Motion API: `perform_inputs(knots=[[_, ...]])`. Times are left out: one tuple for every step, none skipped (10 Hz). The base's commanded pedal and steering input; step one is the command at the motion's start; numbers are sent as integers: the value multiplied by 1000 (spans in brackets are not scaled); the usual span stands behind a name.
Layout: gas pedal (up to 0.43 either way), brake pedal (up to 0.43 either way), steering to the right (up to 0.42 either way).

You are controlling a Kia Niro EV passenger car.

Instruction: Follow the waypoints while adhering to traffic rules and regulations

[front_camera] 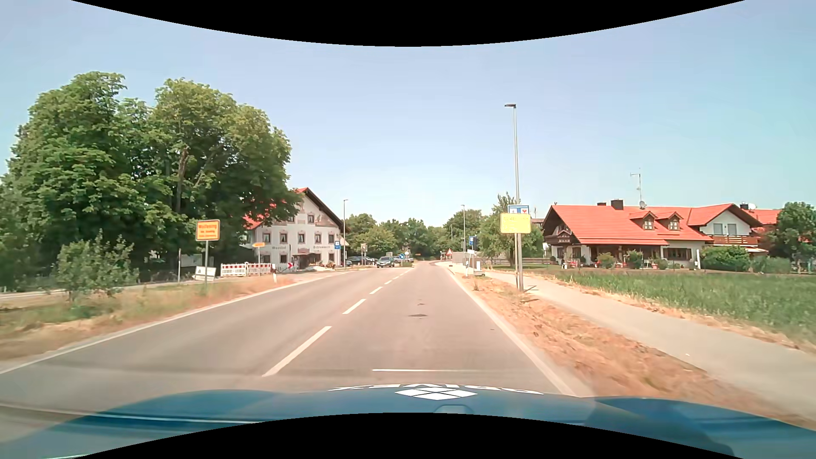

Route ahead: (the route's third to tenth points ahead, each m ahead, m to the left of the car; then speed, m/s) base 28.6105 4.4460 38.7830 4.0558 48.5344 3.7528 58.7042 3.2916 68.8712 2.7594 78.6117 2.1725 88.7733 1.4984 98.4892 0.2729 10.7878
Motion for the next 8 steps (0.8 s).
perform_inputs(knots=[[59,0,4],[39,0,4],[39,0,4],[39,0,4],[39,0,4],[79,0,4],[79,0,4],[79,0,4]])
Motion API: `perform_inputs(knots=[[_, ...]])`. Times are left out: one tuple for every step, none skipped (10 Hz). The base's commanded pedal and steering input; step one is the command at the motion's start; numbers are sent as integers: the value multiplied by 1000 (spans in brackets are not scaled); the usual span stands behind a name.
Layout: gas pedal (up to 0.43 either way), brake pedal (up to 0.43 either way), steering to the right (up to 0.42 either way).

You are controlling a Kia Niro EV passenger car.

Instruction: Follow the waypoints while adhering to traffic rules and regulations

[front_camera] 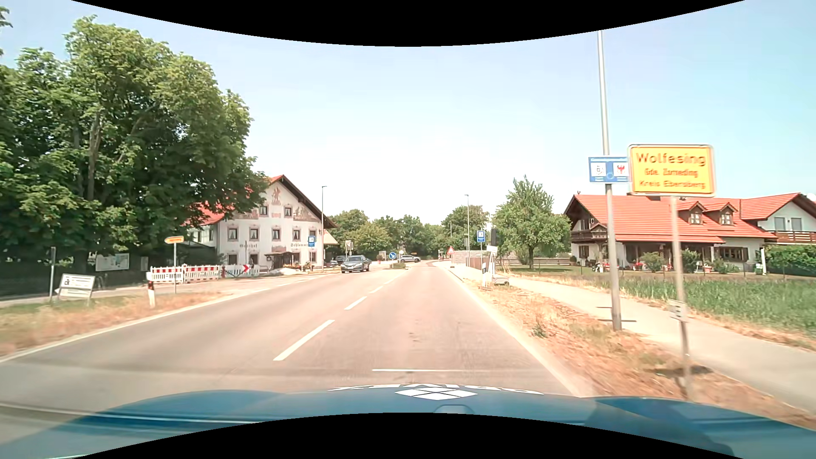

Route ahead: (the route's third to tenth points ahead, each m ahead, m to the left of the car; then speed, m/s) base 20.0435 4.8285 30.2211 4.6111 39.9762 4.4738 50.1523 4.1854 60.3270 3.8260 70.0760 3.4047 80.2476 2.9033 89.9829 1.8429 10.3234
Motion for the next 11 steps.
perform_inputs(knots=[[79,0,4],[79,0,4],[79,0,4],[87,0,4],[87,0,4],[87,0,4],[87,0,4],[87,0,4],[87,0,3],[87,0,1],[87,0,1]])
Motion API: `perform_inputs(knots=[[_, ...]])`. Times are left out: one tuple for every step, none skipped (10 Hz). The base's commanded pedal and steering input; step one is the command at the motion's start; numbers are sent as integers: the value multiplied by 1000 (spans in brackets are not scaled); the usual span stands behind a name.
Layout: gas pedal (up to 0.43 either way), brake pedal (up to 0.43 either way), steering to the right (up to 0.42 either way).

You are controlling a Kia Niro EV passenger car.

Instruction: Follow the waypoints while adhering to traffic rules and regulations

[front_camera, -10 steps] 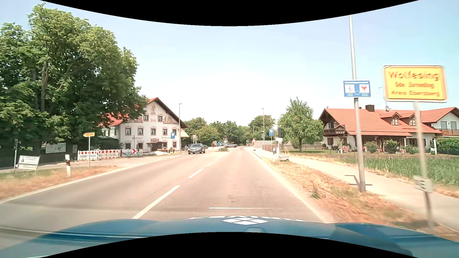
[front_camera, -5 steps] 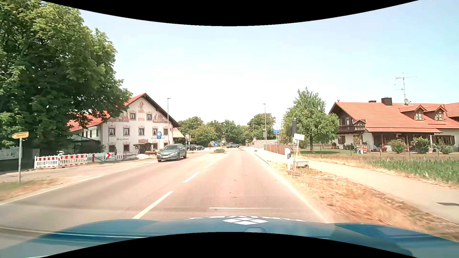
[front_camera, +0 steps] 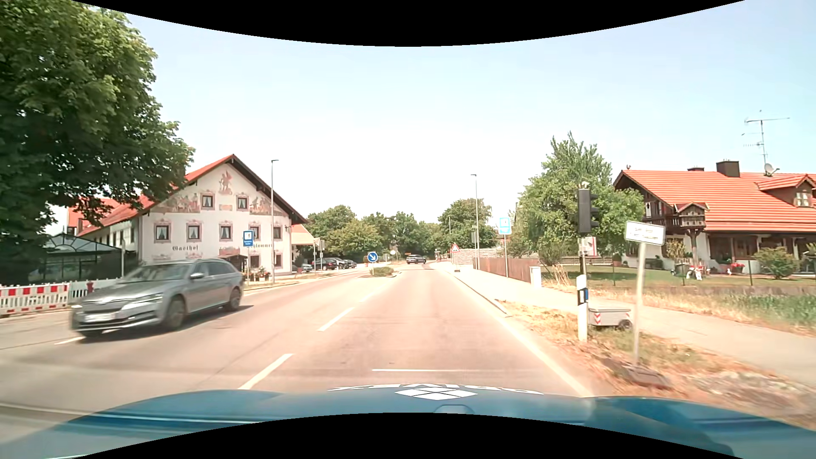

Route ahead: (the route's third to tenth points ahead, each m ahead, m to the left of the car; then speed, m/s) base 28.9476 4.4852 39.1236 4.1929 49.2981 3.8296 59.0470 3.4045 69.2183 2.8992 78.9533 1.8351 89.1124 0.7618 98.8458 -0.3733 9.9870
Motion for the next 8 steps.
perform_inputs(knots=[[87,0,1],[87,0,1],[87,0,1],[87,0,1],[110,0,1],[130,0,1],[130,0,0],[130,0,0]])
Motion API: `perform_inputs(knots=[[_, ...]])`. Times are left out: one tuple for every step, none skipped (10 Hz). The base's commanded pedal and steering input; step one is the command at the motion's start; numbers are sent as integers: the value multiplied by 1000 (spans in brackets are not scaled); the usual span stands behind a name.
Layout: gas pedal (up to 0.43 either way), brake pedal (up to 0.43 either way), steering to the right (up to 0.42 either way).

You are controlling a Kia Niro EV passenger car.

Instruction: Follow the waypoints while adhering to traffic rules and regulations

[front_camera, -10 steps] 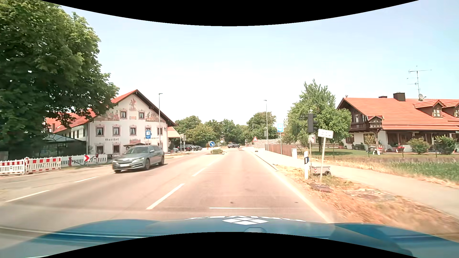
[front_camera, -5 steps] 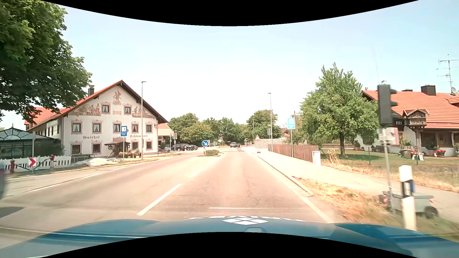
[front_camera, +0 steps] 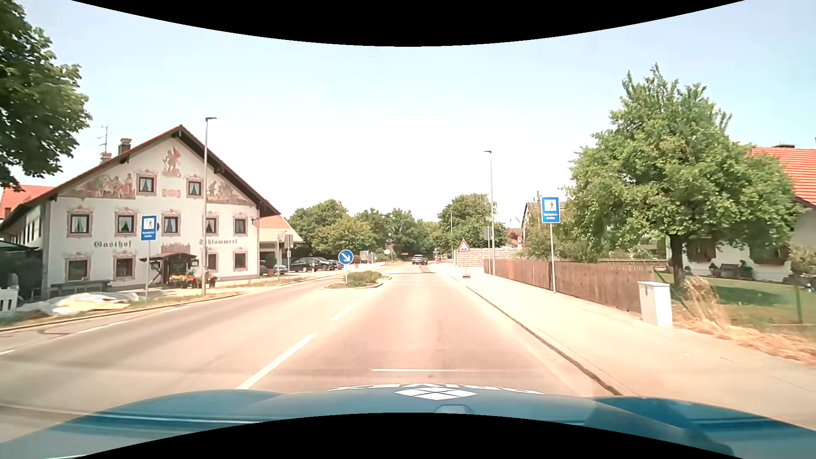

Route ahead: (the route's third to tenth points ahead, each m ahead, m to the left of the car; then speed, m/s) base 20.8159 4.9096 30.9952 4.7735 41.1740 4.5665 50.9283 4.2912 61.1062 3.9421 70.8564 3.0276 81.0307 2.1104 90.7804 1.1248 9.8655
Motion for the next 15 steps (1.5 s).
perform_inputs(knots=[[118,0,-1],[118,0,-2],[118,0,-2],[118,0,-2],[118,0,-3],[118,0,-3],[110,0,-6],[110,0,-8],[110,0,-9],[110,0,-9],[110,0,-9],[110,0,-9],[98,0,-9],[87,0,-10],[79,0,-11]])
